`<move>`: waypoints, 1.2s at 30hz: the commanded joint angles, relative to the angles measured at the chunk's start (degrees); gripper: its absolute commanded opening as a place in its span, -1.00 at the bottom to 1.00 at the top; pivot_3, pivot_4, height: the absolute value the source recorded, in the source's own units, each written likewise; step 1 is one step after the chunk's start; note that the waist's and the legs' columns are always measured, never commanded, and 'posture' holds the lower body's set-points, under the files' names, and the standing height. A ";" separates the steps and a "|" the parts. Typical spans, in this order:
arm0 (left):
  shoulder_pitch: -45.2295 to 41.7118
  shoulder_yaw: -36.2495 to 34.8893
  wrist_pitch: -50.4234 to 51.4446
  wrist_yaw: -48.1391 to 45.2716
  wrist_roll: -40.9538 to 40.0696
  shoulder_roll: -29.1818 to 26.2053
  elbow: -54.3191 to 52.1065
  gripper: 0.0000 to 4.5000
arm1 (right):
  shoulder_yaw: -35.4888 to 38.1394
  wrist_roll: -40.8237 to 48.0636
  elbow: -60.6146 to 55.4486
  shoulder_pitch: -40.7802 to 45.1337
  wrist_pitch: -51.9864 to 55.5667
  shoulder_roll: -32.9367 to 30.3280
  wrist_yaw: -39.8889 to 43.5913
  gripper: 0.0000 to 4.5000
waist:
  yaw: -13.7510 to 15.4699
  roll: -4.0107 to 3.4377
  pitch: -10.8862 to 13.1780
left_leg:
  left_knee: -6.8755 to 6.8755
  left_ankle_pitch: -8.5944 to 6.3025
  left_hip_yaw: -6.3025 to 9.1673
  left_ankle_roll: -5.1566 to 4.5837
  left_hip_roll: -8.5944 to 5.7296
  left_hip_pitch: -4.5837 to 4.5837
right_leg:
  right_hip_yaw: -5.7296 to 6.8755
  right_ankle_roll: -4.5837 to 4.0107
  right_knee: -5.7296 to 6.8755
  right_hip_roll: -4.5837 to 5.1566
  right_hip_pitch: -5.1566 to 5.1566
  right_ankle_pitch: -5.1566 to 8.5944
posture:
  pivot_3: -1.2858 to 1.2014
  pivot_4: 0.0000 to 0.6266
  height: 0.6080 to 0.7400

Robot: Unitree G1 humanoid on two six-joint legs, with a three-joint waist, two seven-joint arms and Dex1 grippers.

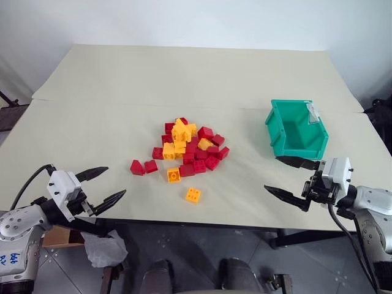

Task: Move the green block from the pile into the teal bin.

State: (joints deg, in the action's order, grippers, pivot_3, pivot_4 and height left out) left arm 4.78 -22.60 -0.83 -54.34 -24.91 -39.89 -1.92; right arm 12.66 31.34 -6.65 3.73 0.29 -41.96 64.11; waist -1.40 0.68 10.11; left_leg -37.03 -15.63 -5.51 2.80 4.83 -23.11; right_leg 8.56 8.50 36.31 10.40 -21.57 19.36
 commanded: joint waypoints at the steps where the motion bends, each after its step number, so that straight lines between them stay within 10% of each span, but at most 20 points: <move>1: -0.79 -1.54 -0.39 1.01 -0.12 -1.00 -1.47 1.00 | 0.06 -0.27 -0.91 0.88 -0.19 0.64 -0.39 0.98 | -0.06 0.00 0.00 | -0.01 0.00 0.00 0.00 0.00 0.00 | 0.00 0.00 0.00 0.00 0.00 0.00 | 0.03 -0.52 1.00; 10: -0.99 -4.30 5.58 1.32 -10.72 2.35 -4.77 1.00 | -3.44 2.84 -4.18 6.10 4.78 5.45 -3.63 0.90 | -0.22 0.00 0.00 | -0.02 0.00 0.00 0.00 0.02 0.02 | -0.01 0.00 0.08 0.00 0.00 0.00 | 0.03 -0.52 1.00; 23: 8.82 -9.15 2.98 3.63 -12.16 9.13 -8.09 1.00 | -24.73 -10.68 2.96 24.27 9.04 18.13 -6.53 -0.96 | -0.21 0.04 0.00 | -0.05 -0.01 -0.02 0.00 0.03 0.04 | -0.07 0.00 0.12 -0.02 -0.02 0.00 | 0.03 -0.52 1.00; 36: 9.52 -5.00 7.94 2.28 -13.01 7.89 -14.72 1.00 | -31.42 -24.36 36.69 49.24 10.07 38.87 -18.24 -0.98 | -0.70 0.04 0.00 | -0.03 -0.04 -0.10 0.08 0.10 -0.02 | -0.12 -0.01 0.31 -0.09 -0.23 0.00 | 0.03 -0.52 1.00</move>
State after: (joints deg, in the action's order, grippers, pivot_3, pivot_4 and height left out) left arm 14.14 -27.42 6.68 -52.08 -36.64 -31.38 -13.91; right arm -19.30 8.70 27.00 50.99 12.44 -4.09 48.05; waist -2.10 0.72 10.11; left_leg -37.08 -15.67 -5.63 2.88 4.93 -23.15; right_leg 8.43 8.49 36.62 10.31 -21.82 19.35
